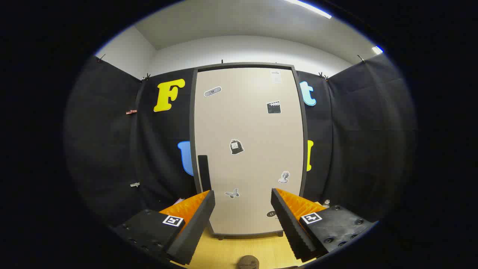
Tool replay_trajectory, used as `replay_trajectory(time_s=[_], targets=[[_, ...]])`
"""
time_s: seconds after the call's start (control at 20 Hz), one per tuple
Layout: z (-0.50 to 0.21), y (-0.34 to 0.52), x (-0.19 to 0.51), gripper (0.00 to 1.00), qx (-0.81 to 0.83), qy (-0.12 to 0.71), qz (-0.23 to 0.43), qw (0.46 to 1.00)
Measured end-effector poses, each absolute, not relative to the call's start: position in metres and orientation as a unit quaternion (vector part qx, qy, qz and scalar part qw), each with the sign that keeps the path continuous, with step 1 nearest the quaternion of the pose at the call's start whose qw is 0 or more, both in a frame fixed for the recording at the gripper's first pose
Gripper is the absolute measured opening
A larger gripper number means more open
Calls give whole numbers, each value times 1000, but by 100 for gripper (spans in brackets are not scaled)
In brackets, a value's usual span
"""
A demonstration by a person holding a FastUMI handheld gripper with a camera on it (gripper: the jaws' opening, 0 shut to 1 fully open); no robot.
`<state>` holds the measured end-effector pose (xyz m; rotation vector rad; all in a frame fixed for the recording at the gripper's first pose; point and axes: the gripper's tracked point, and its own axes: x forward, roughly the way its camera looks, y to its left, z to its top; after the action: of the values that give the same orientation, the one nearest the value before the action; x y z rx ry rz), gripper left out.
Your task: Open the shoe cabinet door, grab the shoes and put them into the shoe cabinet, then close the shoe cabinet door.
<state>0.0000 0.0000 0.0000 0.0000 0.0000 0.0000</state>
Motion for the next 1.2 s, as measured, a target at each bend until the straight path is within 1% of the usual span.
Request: replay_trajectory(time_s=[0.7, 1.05, 1.2], targets=[[-9, 6, 17, 98, -15, 12, 3, 1000], [-26, 43, 58, 98, -10, 35, 30, 999], [-28, 69, 83, 98, -4, 30, 47, 998]])
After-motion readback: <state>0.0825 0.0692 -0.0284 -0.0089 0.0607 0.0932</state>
